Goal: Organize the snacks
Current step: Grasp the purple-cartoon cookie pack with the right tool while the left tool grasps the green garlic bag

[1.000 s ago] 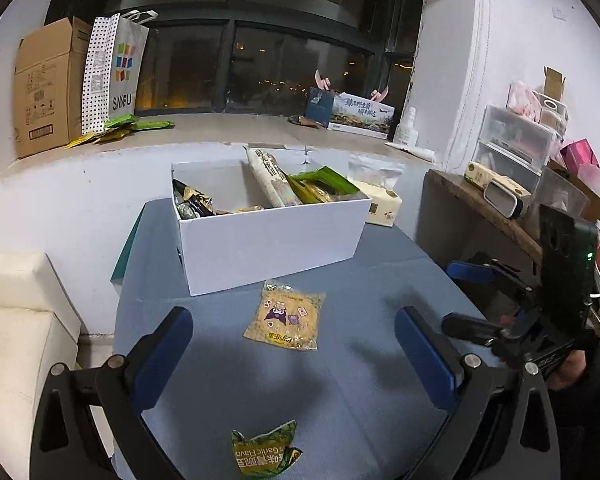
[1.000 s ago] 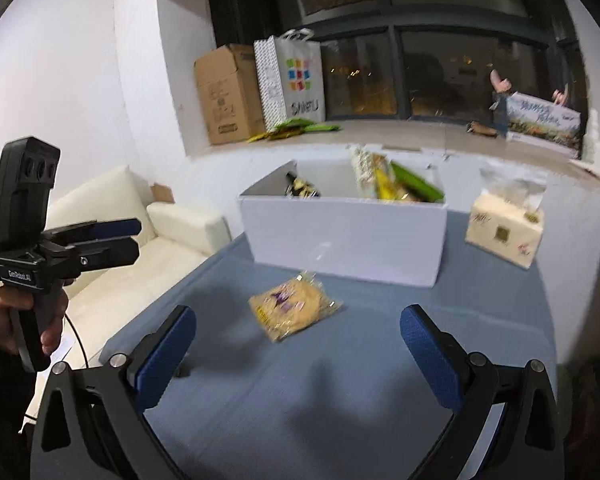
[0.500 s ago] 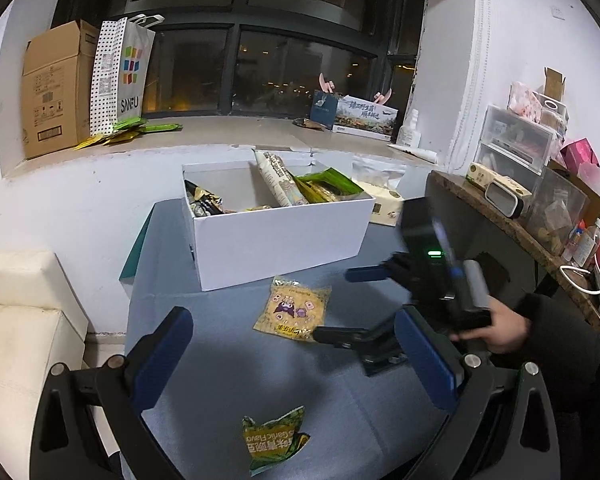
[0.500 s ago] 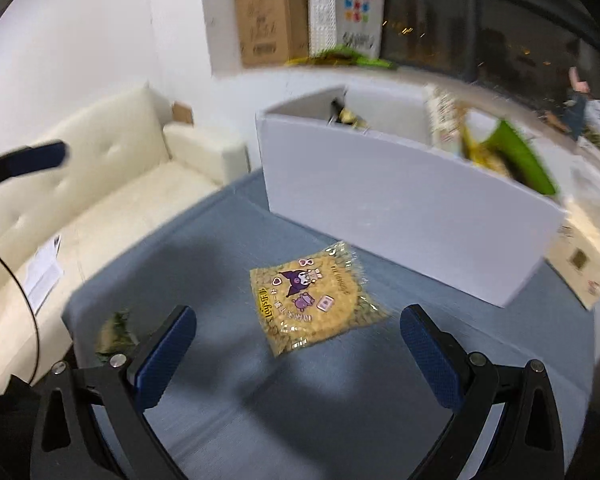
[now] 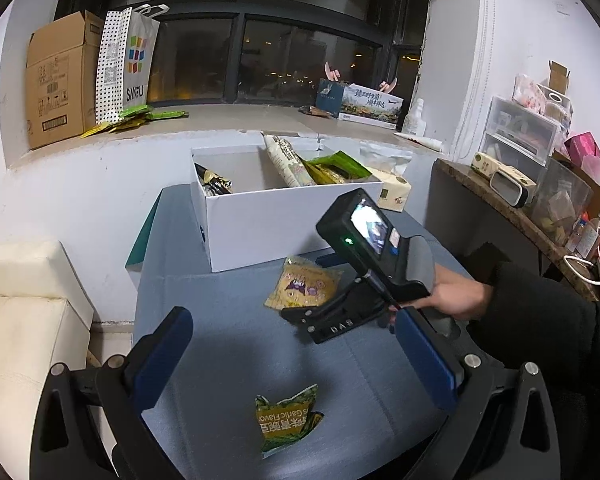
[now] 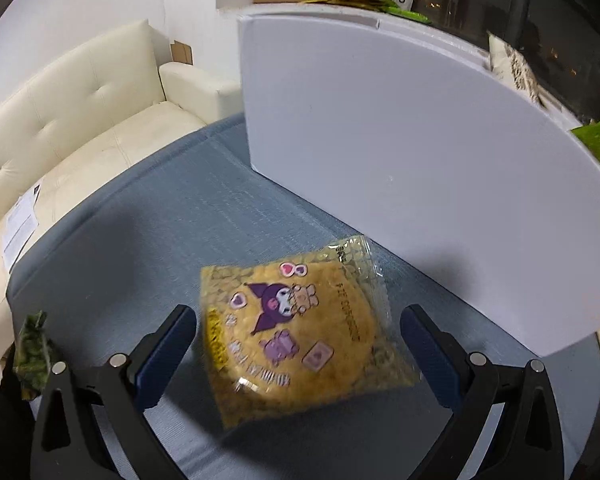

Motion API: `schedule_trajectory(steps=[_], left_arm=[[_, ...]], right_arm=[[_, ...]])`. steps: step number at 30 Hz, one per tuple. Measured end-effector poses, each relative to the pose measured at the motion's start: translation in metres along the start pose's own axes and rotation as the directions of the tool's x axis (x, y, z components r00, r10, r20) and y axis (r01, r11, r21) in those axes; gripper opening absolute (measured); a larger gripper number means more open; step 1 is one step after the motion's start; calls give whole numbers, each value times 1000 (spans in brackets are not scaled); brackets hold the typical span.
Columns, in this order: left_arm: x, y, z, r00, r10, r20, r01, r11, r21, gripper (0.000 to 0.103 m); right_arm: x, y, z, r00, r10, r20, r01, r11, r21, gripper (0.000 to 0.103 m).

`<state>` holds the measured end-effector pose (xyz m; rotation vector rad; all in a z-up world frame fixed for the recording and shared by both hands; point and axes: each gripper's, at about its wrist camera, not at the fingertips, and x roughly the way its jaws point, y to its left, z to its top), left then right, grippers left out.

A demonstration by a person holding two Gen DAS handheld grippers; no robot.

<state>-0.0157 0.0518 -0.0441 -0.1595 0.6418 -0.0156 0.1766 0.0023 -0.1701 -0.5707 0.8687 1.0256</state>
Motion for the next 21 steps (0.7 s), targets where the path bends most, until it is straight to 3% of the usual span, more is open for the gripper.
schedule_trajectory(steps=[6, 7, 9, 12, 17, 21], left_arm=[[2, -1, -4, 1000, -6, -26, 6, 1000, 16, 103], [2, -1, -6, 999, 1, -32, 0, 1000, 23, 103], [5, -2, -9, 999, 3, -52, -2, 999, 32, 103], [11, -3, -16, 995, -10, -98, 16, 998, 61, 103], [33, -7, -40, 968, -33, -249, 70, 988, 141, 103], [58, 0, -60, 947, -30, -321, 70, 991, 116, 103]], right_arm=[[12, -7, 2, 1000, 12, -12, -11, 999, 39, 102], [12, -7, 1, 1000, 9, -7, -8, 999, 44, 99], [2, -5, -3, 1000, 3, 15, -4, 999, 43, 80], [-5, -4, -6, 1000, 8, 14, -9, 998, 69, 79], [-35, -12, -20, 996, 22, 88, -36, 988, 153, 79], [-75, -18, -37, 985, 25, 173, -61, 977, 206, 79]])
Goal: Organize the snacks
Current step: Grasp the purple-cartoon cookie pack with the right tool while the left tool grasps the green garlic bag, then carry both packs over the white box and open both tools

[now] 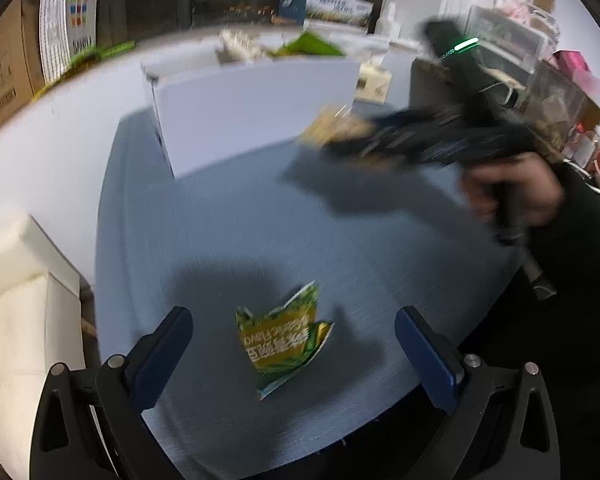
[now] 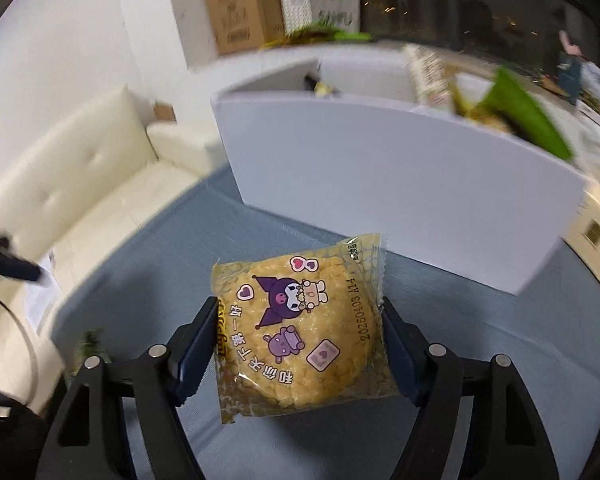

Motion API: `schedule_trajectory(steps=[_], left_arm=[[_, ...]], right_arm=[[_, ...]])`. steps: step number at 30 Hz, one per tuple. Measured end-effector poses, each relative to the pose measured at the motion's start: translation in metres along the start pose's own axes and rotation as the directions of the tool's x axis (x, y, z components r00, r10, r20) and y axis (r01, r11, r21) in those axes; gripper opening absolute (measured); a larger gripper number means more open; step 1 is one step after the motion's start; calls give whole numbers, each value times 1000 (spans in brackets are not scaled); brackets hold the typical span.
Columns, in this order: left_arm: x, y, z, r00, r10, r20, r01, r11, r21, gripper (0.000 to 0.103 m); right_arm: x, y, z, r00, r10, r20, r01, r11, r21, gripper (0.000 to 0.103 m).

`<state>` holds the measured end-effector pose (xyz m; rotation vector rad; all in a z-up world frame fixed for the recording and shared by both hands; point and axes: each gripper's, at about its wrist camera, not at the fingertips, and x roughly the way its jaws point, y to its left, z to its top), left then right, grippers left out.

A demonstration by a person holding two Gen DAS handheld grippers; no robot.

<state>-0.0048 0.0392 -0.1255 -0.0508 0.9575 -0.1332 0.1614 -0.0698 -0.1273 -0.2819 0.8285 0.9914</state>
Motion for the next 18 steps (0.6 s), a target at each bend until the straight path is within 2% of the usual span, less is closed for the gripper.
schedule_trajectory(steps=[2, 6, 7, 8, 9, 10, 13, 18], left_arm=[[15, 5, -4, 999, 3, -38, -4, 1000, -28, 103], [30, 10, -9, 998, -15, -62, 10, 997, -74, 102], [31, 11, -8, 998, -17, -67, 12, 997, -76, 98], [33, 10, -9, 997, -24, -73, 18, 997, -73, 91], [34, 8, -10, 997, -26, -76, 20, 997, -68, 59], [34, 6, -10, 997, -7, -73, 3, 998, -56, 51], [24, 8, -8, 1000, -12, -24, 10, 996, -86, 46], [-14, 3, 11, 989, 3, 145, 9, 997, -83, 44]], right_arm=[[-23, -3, -6, 999, 16, 41, -17, 1000, 25, 79], [-71, -4, -20, 993, 14, 116, -19, 999, 48, 79], [-78, -7, -22, 991, 18, 130, -26, 998, 63, 79], [-87, -8, -25, 989, 23, 145, -35, 996, 80, 79], [-94, -9, -29, 987, 27, 159, -42, 995, 94, 79], [-101, -10, -32, 985, 27, 168, -44, 994, 101, 79], [-111, -11, -41, 983, 23, 181, -44, 993, 113, 79], [-116, -8, -45, 979, 23, 201, -48, 991, 123, 79]])
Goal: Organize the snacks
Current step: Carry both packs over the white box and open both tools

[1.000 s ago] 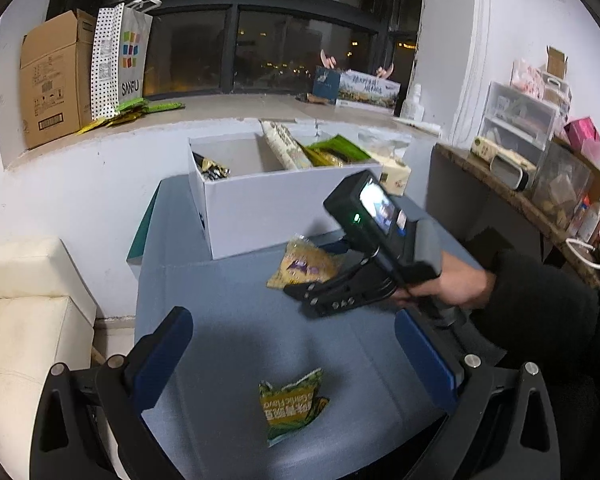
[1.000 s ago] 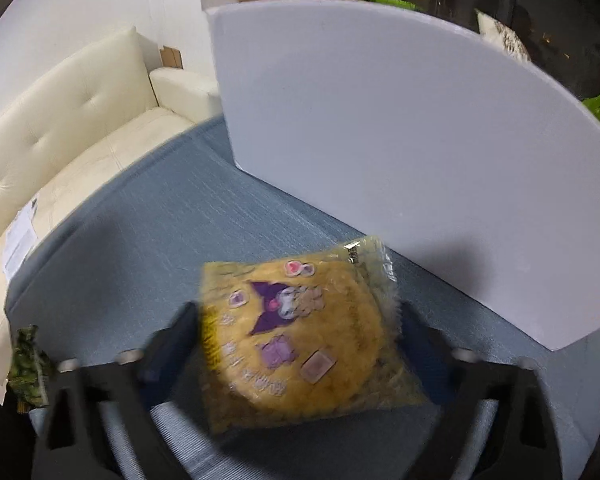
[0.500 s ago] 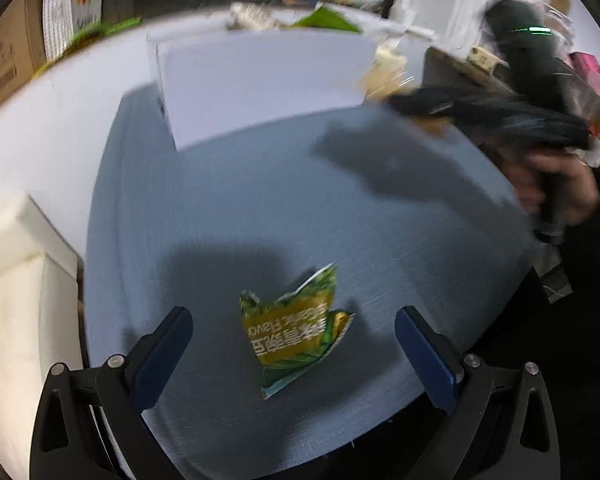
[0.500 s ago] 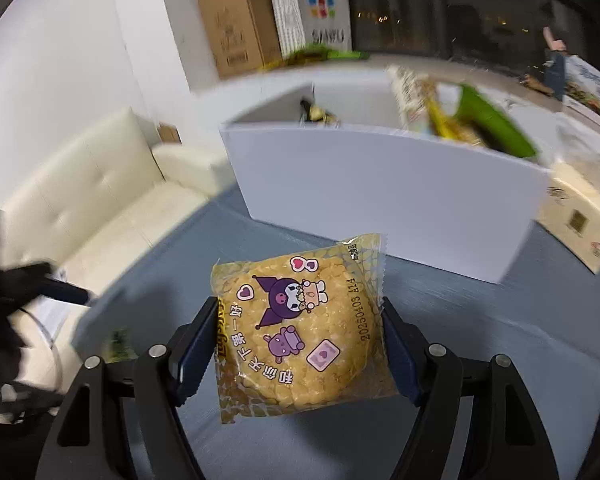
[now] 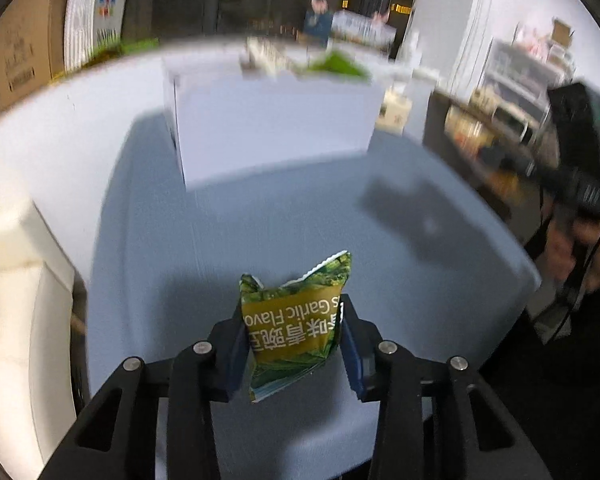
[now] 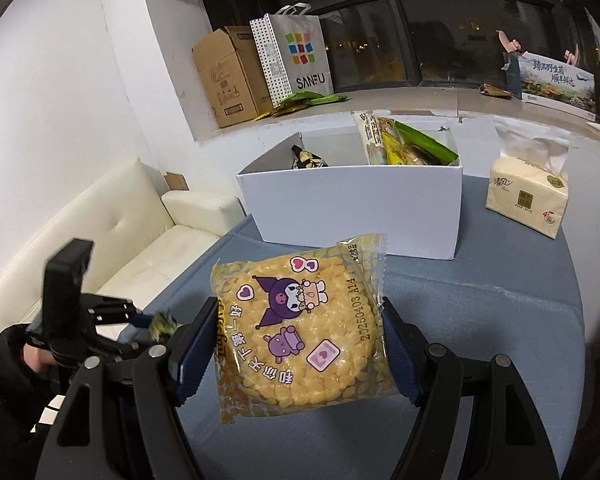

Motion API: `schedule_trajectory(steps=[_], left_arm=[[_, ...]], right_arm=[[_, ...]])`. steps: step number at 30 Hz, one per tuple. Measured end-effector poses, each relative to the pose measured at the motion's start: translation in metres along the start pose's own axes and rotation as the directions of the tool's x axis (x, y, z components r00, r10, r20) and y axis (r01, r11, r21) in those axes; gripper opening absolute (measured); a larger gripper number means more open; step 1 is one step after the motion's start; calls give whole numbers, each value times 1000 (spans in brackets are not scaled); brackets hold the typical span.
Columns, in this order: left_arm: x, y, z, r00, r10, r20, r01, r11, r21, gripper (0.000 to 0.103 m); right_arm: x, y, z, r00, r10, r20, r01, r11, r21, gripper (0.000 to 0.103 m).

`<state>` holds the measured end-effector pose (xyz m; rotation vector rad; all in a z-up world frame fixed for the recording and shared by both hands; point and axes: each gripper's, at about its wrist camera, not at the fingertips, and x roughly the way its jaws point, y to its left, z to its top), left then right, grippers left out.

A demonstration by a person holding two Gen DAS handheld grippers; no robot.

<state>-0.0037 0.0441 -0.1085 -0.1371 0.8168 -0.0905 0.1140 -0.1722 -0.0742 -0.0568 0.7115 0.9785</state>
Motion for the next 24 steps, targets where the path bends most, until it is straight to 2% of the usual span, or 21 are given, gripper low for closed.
schedule_trajectory(steps=[2, 4, 6, 9, 12, 14, 17, 21, 24], left_arm=[[-15, -1, 19, 996, -24, 83, 25, 1000, -9, 44], [-30, 1, 42, 984, -36, 173, 39, 999, -19, 44], [-43, 4, 71, 961, -63, 270, 73, 997, -26, 44], [-43, 14, 115, 933, -76, 351, 90, 996, -24, 44], [-31, 24, 163, 921, -75, 383, 99, 994, -44, 44], [-12, 33, 194, 925, -48, 377, 78, 995, -65, 44], [31, 47, 233, 946, -26, 324, 66, 991, -113, 44], [82, 60, 248, 971, 18, 238, 14, 991, -135, 44], [100, 66, 240, 978, 36, 207, -5, 989, -149, 44]], right_arm=[[-5, 2, 2, 1000, -12, 21, 12, 1000, 2, 79], [-11, 3, 9, 998, -26, 56, 25, 1000, 8, 79], [-17, 3, 19, 995, -35, 95, 34, 999, 11, 79], [-26, 1, 42, 988, -43, 148, 39, 999, 26, 79], [-23, -7, 74, 983, -43, 181, 33, 998, 58, 79], [-14, -13, 99, 980, -33, 194, 19, 997, 74, 79], [11, -25, 135, 982, -17, 186, -3, 994, 109, 79], [58, -49, 171, 990, -26, 138, 0, 983, 186, 79], [89, -61, 182, 993, -63, 95, 43, 979, 197, 79]])
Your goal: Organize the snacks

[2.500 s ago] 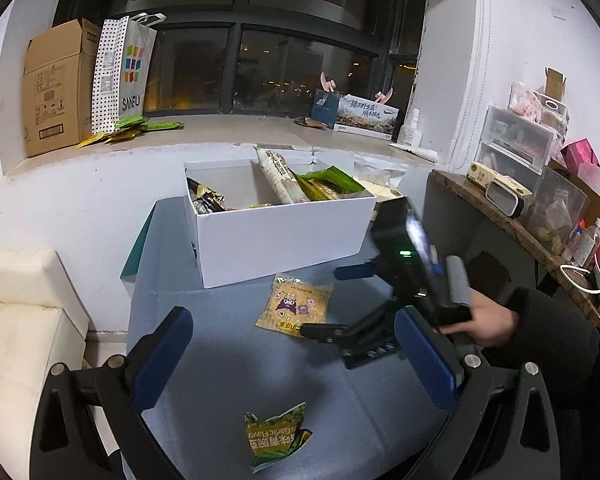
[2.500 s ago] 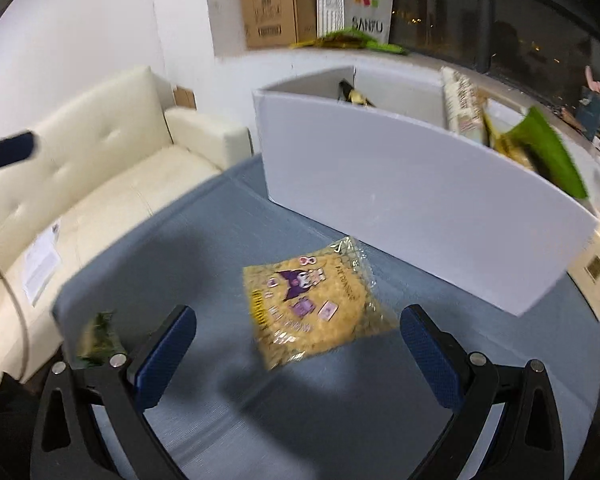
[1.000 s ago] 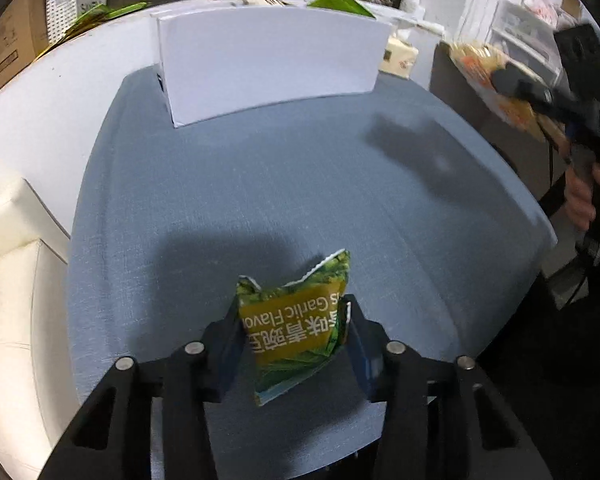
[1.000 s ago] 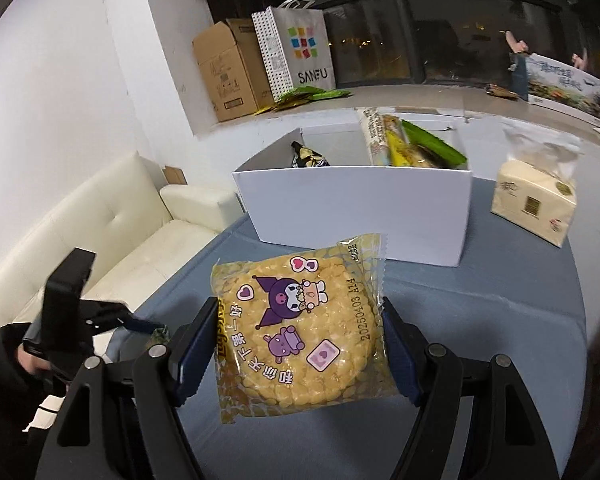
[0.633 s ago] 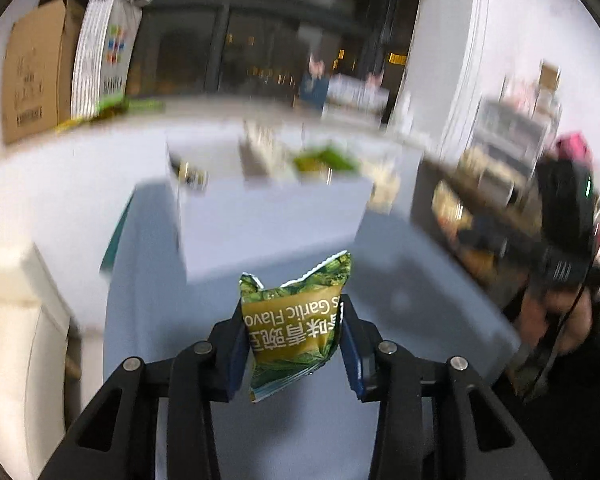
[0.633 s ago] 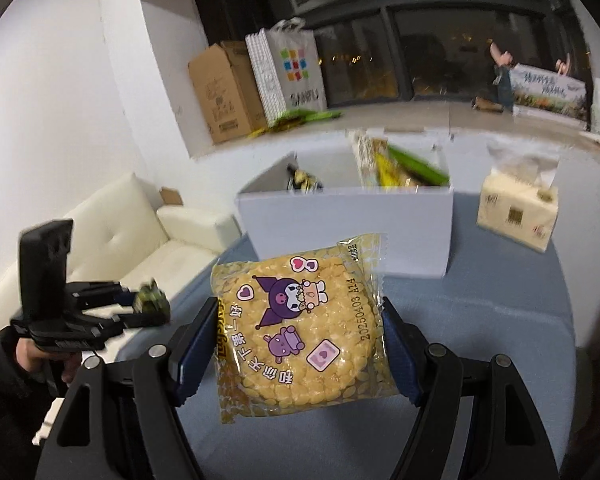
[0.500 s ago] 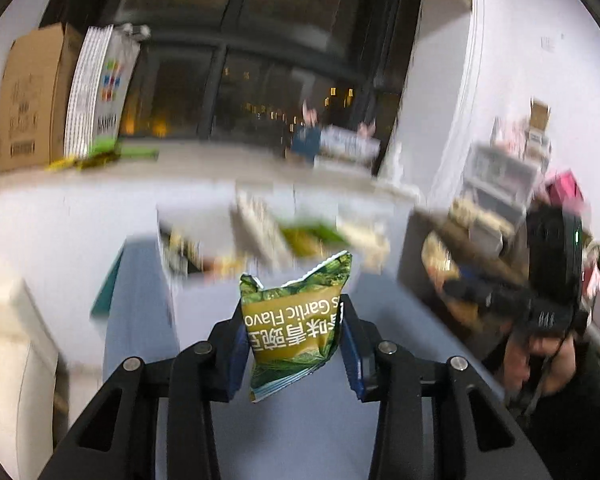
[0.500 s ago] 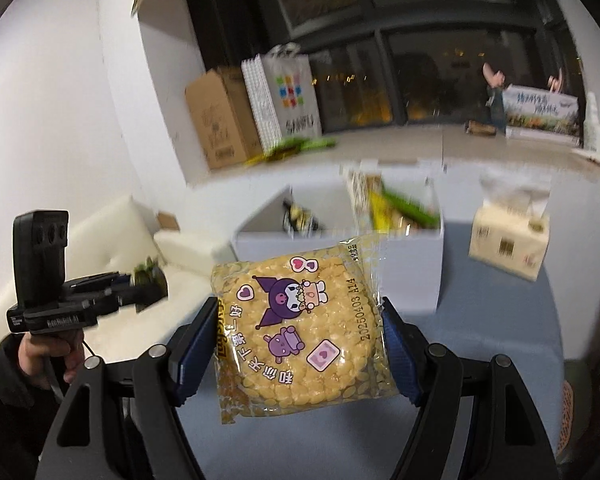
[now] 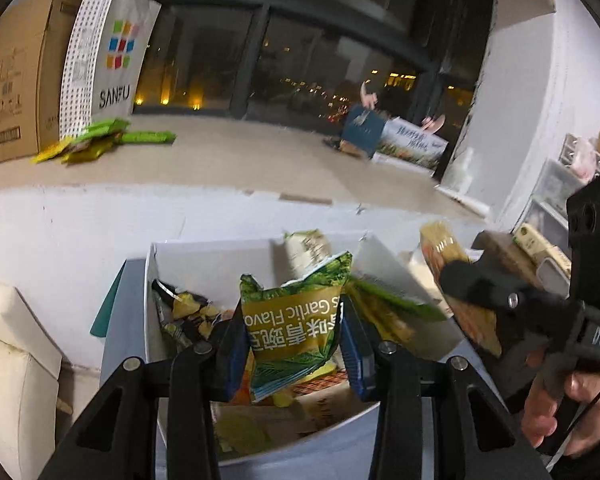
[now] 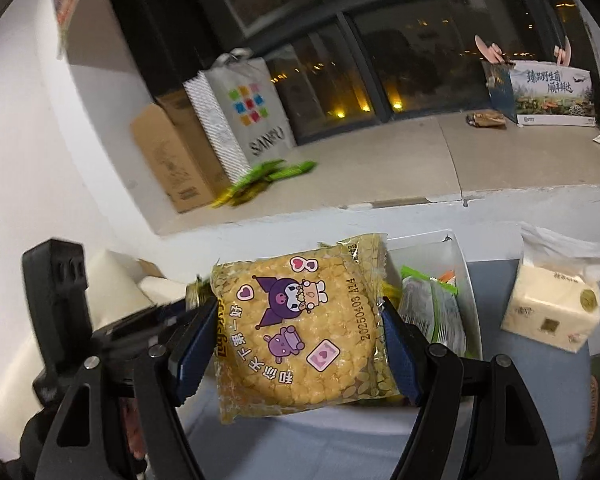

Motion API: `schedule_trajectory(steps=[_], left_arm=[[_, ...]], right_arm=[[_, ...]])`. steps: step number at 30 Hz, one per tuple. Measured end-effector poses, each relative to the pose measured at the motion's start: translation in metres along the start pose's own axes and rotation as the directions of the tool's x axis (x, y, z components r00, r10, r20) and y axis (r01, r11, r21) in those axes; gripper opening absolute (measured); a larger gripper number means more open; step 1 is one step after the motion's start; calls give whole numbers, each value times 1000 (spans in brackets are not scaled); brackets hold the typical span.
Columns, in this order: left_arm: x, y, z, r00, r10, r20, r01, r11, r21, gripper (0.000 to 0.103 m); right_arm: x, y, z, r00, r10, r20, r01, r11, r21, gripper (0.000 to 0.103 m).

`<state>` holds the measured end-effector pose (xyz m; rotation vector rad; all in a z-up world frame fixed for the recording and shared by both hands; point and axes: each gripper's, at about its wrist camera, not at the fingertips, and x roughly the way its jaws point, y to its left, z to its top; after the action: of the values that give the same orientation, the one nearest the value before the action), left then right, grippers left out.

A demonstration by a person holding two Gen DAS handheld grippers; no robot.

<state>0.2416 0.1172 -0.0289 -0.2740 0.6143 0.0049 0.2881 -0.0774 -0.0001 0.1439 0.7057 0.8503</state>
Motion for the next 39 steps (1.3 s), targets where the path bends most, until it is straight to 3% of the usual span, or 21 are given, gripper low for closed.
schedule_trajectory(steps=[2, 3, 6, 9, 17, 20, 24, 28, 30, 32, 36, 39], left_arm=[[5, 4, -4, 1000, 27, -11, -27, 1000, 8, 46], [6, 7, -5, 999, 27, -23, -27, 1000, 8, 52], [7, 17, -9, 998, 38, -56, -40, 999, -30, 103], [-1, 22, -12, 998, 46, -51, -49, 998, -41, 103], [-29, 15, -14, 997, 71, -14, -71, 997, 5, 103], [-51, 3, -16, 990, 138, 42, -140, 988, 59, 103], [-87, -20, -18, 966, 214, 147, -234, 963, 136, 103], [-131, -40, -24, 956, 201, 214, -230, 966, 120, 103], [-148, -48, -27, 952, 201, 232, -230, 968, 105, 103], [-164, -57, -31, 958, 191, 214, -216, 972, 97, 103], [-190, -69, -46, 978, 122, 171, -136, 988, 72, 103], [-206, -78, -60, 980, 130, 152, -138, 989, 44, 103]], right_arm=[[13, -1, 5, 1000, -19, -15, 19, 1000, -3, 79], [18, -2, 6, 999, -26, -19, 26, 1000, -10, 79], [26, -3, 8, 999, -15, -29, 15, 1000, -4, 82], [26, -6, 8, 1000, -1, -17, 1, 1000, 23, 103], [15, 1, 8, 997, -74, 21, 74, 997, -17, 103], [4, 8, 5, 994, -100, 38, 103, 993, -60, 103], [-16, 25, -2, 984, -167, 66, 175, 972, -159, 103], [-52, 48, -9, 961, -230, 157, 264, 931, -253, 103], [-75, 57, -14, 962, -198, 188, 243, 935, -257, 103], [-94, 63, -18, 974, -143, 177, 185, 950, -253, 103], [-131, 72, -34, 968, -148, 203, 201, 941, -271, 103], [-154, 75, -48, 969, -140, 205, 193, 945, -264, 103]])
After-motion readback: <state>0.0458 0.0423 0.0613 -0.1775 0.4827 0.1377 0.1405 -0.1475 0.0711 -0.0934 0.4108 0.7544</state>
